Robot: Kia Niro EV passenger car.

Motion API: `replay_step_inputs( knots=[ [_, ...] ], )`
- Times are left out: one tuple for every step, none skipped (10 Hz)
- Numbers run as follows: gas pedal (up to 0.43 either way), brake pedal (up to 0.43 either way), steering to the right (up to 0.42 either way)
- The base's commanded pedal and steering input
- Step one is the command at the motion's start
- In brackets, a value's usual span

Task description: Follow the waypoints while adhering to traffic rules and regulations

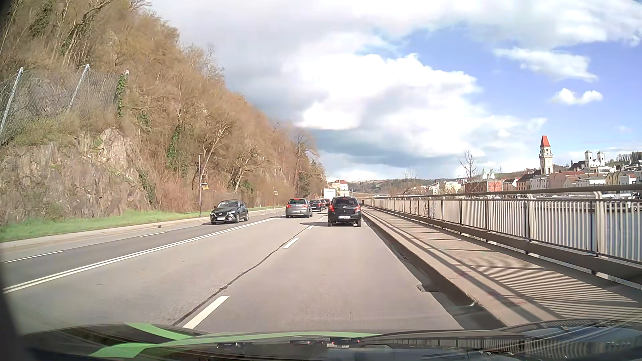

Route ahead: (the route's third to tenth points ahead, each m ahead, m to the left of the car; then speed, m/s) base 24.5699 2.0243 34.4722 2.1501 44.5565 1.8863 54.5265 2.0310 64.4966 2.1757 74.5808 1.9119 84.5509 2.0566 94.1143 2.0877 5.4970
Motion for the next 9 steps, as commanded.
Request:
replay_step_inputs(
  knots=[
    [0.000,0.000,-0.001],
    [0.000,0.000,-0.001],
    [0.000,0.000,-0.001],
    [0.000,0.000,-0.001],
    [0.000,0.000,-0.001],
    [0.000,0.000,-0.001],
    [0.000,0.000,-0.001],
    [0.000,0.000,0.000],
    [0.000,0.000,0.000]
  ],
)
